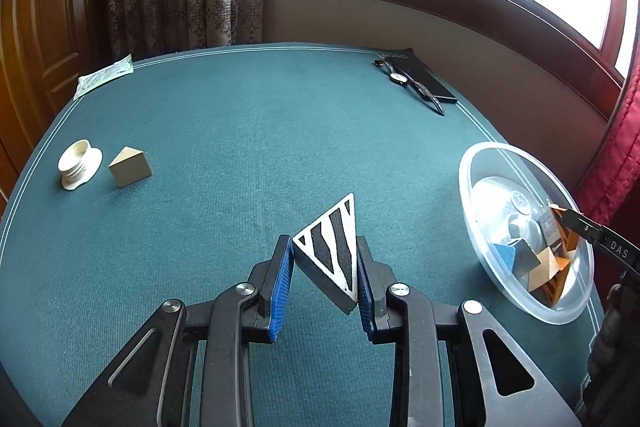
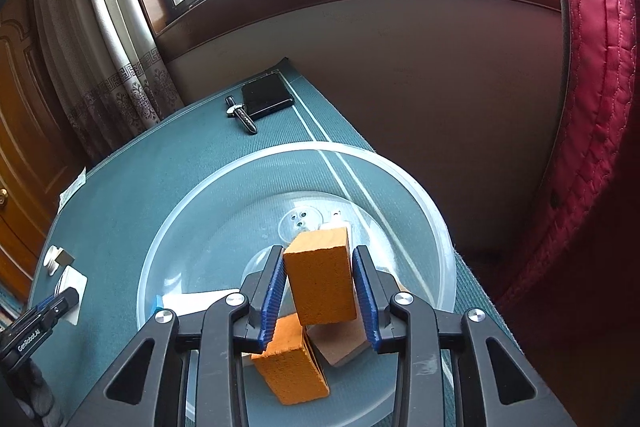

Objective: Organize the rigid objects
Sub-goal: 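Carry the striped block with the left tool while the right tool carries the sponge over the basin, then open the right tool to drop the sponge while the left tool releases the striped block into the basin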

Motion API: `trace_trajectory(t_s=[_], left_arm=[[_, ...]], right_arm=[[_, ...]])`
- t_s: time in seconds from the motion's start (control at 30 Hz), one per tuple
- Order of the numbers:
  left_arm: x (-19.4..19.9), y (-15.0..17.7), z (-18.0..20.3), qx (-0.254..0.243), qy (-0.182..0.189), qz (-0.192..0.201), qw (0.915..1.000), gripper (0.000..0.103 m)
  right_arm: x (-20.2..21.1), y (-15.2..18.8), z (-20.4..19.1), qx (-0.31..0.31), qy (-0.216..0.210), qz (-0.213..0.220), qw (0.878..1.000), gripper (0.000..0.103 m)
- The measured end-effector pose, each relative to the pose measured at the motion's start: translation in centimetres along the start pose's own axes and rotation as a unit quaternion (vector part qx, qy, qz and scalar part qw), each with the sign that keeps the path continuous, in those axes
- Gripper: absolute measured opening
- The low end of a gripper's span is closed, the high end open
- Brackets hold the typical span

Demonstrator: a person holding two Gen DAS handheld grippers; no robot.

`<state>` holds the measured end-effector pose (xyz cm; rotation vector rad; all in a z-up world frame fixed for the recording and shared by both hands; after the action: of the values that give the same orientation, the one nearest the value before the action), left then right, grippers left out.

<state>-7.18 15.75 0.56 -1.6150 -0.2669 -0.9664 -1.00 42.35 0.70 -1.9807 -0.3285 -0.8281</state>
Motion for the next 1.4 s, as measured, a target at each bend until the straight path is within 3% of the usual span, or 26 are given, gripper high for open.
trace_trajectory(t_s=[0.33,0.67,1.03,1.4], left_arm=[[-0.2,-1.5,4.2,-0.037,0.029,0.008,0.9988,0.030],[-0.4,-2.3,6.0,-0.049,0.038,0.009,0.9980,0.030],[-0.9,-2.9,7.4,-0.062,0.046,0.010,0.9970,0.030],[-1.7,-4.5,10.9,-0.078,0.089,0.012,0.9929,0.030]], right_arm=[[0.3,0.0,-0.2,0.011,-0.013,0.002,1.000,0.036],[0.5,0.8,-1.9,0.034,-0.041,-0.007,0.999,0.036],[-0.1,0.5,-0.5,0.021,-0.025,-0.003,0.999,0.036],[0.2,0.2,0.0,0.010,-0.023,0.003,1.000,0.036]])
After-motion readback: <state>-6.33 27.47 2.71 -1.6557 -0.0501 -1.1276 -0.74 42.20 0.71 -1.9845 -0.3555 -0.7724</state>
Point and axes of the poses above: each gripper's, at about its wrist camera, not at the fingertips, and x roughly against the way its jaws point, z to its right, y to its underside, the point moved 7 cm from there along -x, roughly the way its jaws point, and after that the axes turned 8 degrees about -x, right-handed, at the moved point
